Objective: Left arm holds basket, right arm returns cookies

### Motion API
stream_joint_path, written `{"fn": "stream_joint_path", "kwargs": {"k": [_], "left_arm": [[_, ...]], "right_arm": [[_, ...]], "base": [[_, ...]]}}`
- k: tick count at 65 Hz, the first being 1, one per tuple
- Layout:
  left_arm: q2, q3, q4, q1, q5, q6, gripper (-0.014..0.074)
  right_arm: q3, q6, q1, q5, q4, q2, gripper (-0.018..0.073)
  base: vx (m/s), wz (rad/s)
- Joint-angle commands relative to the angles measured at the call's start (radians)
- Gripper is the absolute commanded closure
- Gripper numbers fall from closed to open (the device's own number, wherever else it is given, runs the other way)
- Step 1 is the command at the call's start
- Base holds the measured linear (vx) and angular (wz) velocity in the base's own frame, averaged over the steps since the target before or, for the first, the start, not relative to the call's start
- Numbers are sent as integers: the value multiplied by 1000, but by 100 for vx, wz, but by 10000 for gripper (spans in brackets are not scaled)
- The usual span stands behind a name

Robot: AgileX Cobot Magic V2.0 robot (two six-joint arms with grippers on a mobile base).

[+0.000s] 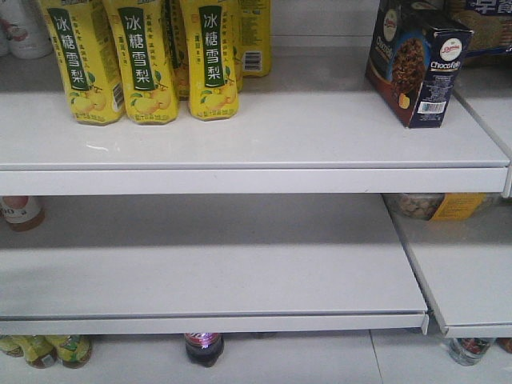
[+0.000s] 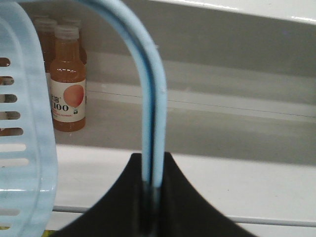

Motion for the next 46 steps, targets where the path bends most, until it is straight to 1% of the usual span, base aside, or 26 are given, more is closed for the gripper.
{"fn": "stream_joint_path", "kwargs": {"k": [1, 6, 13, 17, 27, 33, 46], "left_arm": [[-19, -29, 20, 2, -110, 18, 599], [-19, -29, -24, 0, -116, 72, 599], [-19, -29, -133, 0, -119, 214, 599], [-19, -29, -164, 0, -119, 273, 599], [-19, -29, -161, 0, -119, 281, 599], [-19, -29, -161, 0, -117, 268, 599], [-19, -30, -160, 0, -107, 268, 599]], "right_arm": [[-28, -7, -3, -74, -17, 9, 570], [-28, -7, -3, -74, -17, 9, 570], [-28, -7, -3, -74, -17, 9, 570], [-28, -7, -3, -74, -17, 9, 570], [-28, -7, -3, -74, -17, 9, 570], [-28, -7, -3, -74, -17, 9, 570], [-28, -7, -3, -74, -17, 9, 570]], "base": [[0, 0], [0, 0], [0, 0], [0, 0], [0, 0], [0, 0], [0, 0]]}}
